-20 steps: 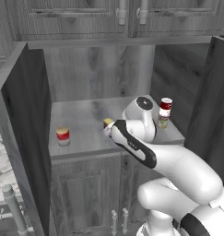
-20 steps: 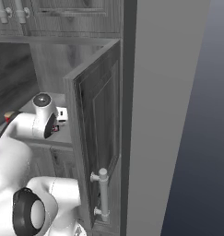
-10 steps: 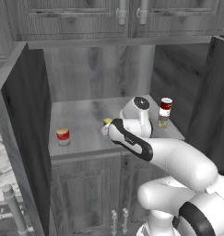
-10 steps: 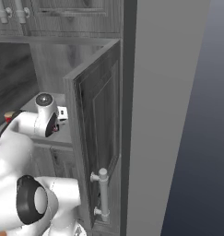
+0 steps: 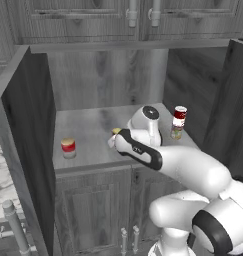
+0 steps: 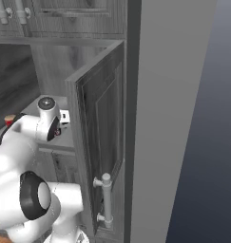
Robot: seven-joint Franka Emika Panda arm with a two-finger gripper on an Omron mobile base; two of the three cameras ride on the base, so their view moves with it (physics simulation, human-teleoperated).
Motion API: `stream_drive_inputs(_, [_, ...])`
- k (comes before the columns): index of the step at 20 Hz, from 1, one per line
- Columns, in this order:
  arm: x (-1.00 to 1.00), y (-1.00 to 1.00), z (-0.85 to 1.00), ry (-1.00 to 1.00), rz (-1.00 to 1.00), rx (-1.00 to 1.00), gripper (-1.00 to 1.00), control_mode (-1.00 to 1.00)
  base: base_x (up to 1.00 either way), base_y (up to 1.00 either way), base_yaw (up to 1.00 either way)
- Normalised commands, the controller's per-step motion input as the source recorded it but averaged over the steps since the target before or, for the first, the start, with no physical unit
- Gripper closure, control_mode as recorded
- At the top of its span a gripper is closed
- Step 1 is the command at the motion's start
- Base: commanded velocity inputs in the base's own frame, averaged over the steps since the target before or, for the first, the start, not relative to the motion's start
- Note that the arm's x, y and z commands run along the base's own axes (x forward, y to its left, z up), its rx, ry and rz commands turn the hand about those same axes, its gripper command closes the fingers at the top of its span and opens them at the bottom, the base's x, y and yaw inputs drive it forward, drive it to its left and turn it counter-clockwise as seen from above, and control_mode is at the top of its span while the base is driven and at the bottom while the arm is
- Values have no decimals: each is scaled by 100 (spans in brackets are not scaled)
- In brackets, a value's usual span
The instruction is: Stack two cans on top of the other two cans in the cabinet.
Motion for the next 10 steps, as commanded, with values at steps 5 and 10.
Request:
stream_drive_inputs(5, [8,0,-6,-3,3,0,-100,-100,0,0,0])
stream_drive_inputs(10, [2,2,-8,-1,4,0,-100,-100,0,0,0])
